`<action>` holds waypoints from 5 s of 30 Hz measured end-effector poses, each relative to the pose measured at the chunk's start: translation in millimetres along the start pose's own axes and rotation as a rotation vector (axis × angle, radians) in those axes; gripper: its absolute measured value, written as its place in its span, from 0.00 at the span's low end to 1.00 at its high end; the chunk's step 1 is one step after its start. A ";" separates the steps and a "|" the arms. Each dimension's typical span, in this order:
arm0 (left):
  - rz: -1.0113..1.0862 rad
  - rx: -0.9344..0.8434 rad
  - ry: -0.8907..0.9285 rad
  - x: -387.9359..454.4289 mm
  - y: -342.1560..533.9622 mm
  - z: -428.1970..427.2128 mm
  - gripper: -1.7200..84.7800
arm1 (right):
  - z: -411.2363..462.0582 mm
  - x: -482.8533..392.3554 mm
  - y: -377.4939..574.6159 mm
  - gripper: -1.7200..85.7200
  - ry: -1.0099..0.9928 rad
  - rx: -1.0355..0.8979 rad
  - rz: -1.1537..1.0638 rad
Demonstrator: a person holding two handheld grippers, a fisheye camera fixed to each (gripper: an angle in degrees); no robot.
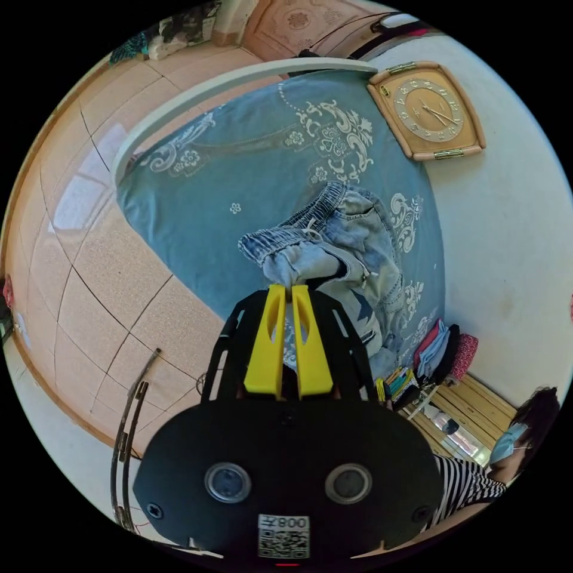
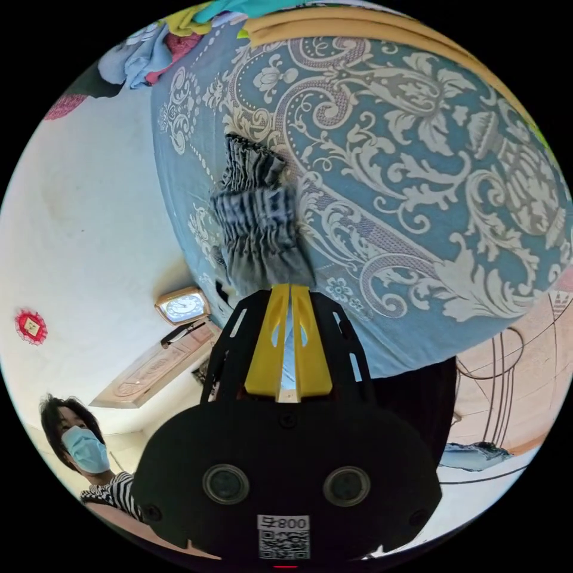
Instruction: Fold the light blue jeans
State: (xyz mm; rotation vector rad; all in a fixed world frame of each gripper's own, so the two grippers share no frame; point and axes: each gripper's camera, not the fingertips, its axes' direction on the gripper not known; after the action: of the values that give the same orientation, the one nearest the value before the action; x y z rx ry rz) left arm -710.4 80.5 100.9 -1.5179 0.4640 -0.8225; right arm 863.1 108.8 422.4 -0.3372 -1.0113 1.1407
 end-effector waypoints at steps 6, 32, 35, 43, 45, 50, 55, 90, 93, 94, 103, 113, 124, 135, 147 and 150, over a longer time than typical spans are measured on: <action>0.015 -0.051 -0.047 18.4 8.8 -0.1 0.04 | -0.4 1.5 -10.6 0.16 -0.057 0.031 -0.032; 0.034 -0.047 -0.027 80.7 44.9 -28.7 0.05 | -97.0 -50.7 4.2 0.10 0.055 -0.090 -0.447; -0.043 -0.070 -0.048 80.2 46.1 -8.6 0.05 | -111.2 11.1 1.0 0.12 0.009 -0.043 -0.163; -0.057 -0.097 -0.234 121.9 61.6 23.0 0.03 | -112.1 22.9 27.7 0.19 -0.001 0.009 0.003; -0.042 -0.097 -0.227 133.1 67.0 28.9 0.03 | -116.3 22.3 34.8 0.20 -0.020 0.039 0.031; 0.035 -0.178 -0.143 174.2 79.1 66.6 0.02 | -120.4 11.3 38.6 0.17 -0.061 0.089 0.055; 0.152 -0.325 -0.138 228.8 85.4 119.3 0.02 | -112.4 -17.4 38.3 0.07 0.246 -0.025 -0.009; 1.542 -0.257 -0.608 774.6 109.0 340.4 0.09 | 14.4 -385.1 20.2 0.08 1.026 -0.168 -0.999; 1.520 -0.226 -0.601 782.7 116.5 339.2 0.06 | 19.4 -401.6 32.0 0.05 1.032 -0.215 -1.017; 1.509 -0.213 -0.586 786.2 118.4 335.4 0.05 | 17.1 -412.5 37.4 0.05 1.039 -0.212 -1.037; 1.367 -0.069 -0.363 817.3 100.2 289.6 0.04 | -15.7 -514.4 29.9 0.07 0.945 -0.122 -1.134; 1.280 -0.022 -0.230 810.9 100.0 293.0 0.04 | -15.8 -519.0 0.2 0.09 0.865 0.006 -0.940; 1.193 -0.075 -0.255 765.5 96.7 312.1 0.03 | -16.6 -490.2 -9.0 0.14 0.841 0.138 -0.718; 1.256 -0.036 -0.312 751.9 101.4 294.8 0.02 | 6.5 -509.3 -11.4 0.04 0.956 -0.045 -0.702; 1.212 -0.006 -0.251 691.7 119.8 267.0 0.02 | 143.4 -537.3 7.7 0.02 1.031 -0.100 -0.936; 1.148 0.052 -0.162 666.5 120.1 228.5 0.02 | 149.5 -546.7 17.2 0.03 0.987 -0.102 -0.953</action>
State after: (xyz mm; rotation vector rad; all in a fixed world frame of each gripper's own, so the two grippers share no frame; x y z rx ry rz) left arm -81.7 -257.2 141.0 -0.9961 1.0300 0.1861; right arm 702.3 -396.9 222.4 -0.3721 -0.2416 -0.0123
